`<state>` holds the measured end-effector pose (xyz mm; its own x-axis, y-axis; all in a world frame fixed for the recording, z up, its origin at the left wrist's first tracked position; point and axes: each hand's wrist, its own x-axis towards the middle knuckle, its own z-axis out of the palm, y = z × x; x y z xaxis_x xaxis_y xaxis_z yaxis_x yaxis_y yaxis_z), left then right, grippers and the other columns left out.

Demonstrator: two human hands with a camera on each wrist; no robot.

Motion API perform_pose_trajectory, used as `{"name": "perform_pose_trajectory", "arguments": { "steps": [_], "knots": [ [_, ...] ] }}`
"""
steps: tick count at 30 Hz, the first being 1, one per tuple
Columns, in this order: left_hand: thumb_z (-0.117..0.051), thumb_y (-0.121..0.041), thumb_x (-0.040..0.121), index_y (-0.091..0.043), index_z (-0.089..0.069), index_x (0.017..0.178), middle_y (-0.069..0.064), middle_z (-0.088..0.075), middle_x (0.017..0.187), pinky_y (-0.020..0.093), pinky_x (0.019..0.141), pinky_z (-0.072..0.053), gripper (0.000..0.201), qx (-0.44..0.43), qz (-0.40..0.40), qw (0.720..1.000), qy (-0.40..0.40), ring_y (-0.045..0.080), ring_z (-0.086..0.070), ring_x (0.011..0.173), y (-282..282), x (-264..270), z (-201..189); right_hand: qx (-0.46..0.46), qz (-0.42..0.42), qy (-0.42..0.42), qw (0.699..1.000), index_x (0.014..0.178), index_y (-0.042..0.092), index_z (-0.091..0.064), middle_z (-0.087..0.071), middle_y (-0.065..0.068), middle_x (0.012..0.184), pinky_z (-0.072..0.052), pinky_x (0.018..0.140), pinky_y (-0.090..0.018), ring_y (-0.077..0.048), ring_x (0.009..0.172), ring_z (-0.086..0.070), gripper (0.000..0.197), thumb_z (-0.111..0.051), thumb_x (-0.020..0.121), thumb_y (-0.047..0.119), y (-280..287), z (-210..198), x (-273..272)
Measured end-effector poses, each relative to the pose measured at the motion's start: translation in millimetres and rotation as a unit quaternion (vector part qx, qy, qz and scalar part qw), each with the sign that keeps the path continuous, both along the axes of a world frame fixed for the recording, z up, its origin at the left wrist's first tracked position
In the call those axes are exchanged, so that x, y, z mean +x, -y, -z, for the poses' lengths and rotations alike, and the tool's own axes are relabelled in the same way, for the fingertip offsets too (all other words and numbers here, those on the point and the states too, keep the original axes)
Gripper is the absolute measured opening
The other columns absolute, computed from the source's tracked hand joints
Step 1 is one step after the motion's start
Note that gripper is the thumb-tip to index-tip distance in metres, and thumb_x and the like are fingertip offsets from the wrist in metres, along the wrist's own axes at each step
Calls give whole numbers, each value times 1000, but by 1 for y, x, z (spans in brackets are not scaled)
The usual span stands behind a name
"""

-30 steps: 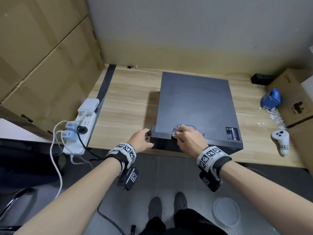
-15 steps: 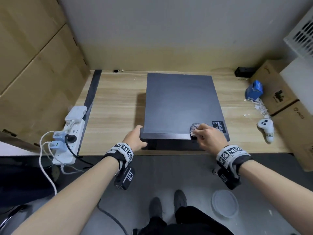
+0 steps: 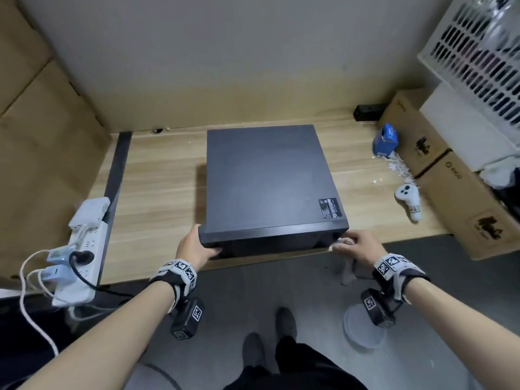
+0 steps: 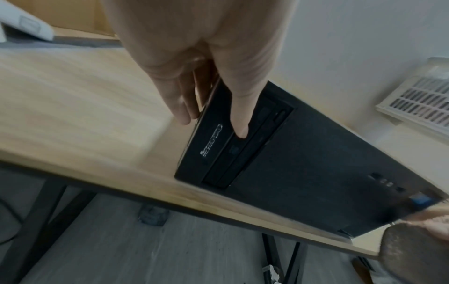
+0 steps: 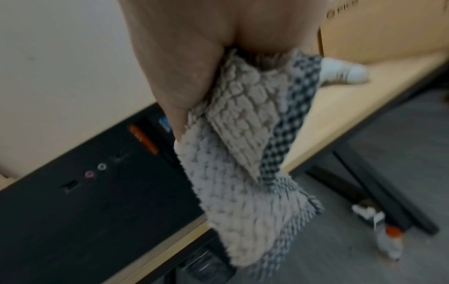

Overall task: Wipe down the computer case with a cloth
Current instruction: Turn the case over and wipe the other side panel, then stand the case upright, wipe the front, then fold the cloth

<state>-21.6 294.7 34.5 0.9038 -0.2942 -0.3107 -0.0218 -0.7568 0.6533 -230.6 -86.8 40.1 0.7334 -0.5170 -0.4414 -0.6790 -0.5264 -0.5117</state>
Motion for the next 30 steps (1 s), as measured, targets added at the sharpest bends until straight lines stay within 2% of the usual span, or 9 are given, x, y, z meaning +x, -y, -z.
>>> {"name": "perform_pose_trajectory", "arguments": {
  "steps": [4, 7, 11, 15, 18, 21, 25, 28, 30],
  "knots": [
    [-90, -15, 61, -21, -60, 117, -3, -69, 100, 30, 86, -49, 63, -60, -51, 997, -16, 18, -63, 94, 2, -5, 11, -61, 50, -20, 997, 65, 8, -61, -63, -11, 64, -47, 63, -37, -34, 73, -64, 26, -69, 81, 26, -11, 14, 13],
    [-92, -14, 58, -18, -60, 121, 1, -70, 103, 32, 91, -50, 71, -74, -82, 993, -33, 17, -64, 97, 3, -6, 23, -95, 40, -49, 993, 58, 11, -51, -58, -12, 64, -44, 59, -35, -37, 74, -63, 35, -66, 82, 33, -12, 19, 18],
    [-95, -15, 53, -17, -63, 116, 6, -72, 108, 37, 95, -52, 71, -66, -106, 991, -50, 22, -66, 104, 4, -6, 34, -72, 58, -41, 995, 64, 6, -66, -65, -11, 59, -56, 51, -39, -33, 58, -65, 45, -71, 70, 49, -7, 25, 22],
    [-96, -11, 51, -12, -64, 117, 6, -72, 104, 31, 91, -50, 74, -64, -85, 994, -36, 18, -65, 97, 4, -3, 29, -91, 22, -10, 996, 57, 1, -66, -54, -15, 49, -43, 50, -35, -34, 53, -57, 51, -76, 76, 48, 1, 18, 22],
    [-97, -13, 48, -13, -65, 117, 7, -73, 100, 29, 87, -51, 76, -50, -69, 996, -19, 20, -66, 94, -1, 0, 20, -86, 3, 10, 996, 56, 3, -67, -58, -14, 48, -45, 49, -37, -34, 54, -60, 52, -74, 77, 50, 1, 16, 18],
    [-97, -14, 49, -13, -64, 118, 8, -73, 100, 29, 84, -49, 76, -44, -54, 998, -4, 23, -66, 96, -8, 7, -1, -79, -6, 32, 996, 55, 10, -69, -63, -7, 49, -50, 51, -37, -25, 52, -63, 53, -72, 76, 59, -6, 4, 15],
    [-95, -36, 49, -19, -67, 116, -1, -74, 103, 31, 86, -53, 75, -12, 16, 1000, 5, 18, -67, 99, -17, 30, -50, -82, -14, 72, 994, 50, 21, -67, -63, -2, 48, -47, 53, -34, -19, 52, -62, 45, -74, 76, 58, -9, -43, 22],
    [-89, -48, 50, -27, -67, 107, -6, -76, 80, 36, 77, -57, 65, 2, 99, 995, 2, 14, -71, 80, -14, 59, -102, -77, -14, 92, 993, 52, 18, -70, -64, 4, 47, -47, 54, -32, -12, 50, -63, 45, -74, 77, 54, -3, -93, 38],
    [-90, -35, 62, -22, -67, 93, -4, -73, 65, 32, 67, -55, 41, 0, 148, 989, -16, 8, -69, 65, -5, 83, -139, -64, -8, 110, 992, 52, 11, -68, -64, 2, 47, -45, 51, -32, -13, 46, -59, 48, -74, 77, 52, 7, -125, 54]
  ]
}}
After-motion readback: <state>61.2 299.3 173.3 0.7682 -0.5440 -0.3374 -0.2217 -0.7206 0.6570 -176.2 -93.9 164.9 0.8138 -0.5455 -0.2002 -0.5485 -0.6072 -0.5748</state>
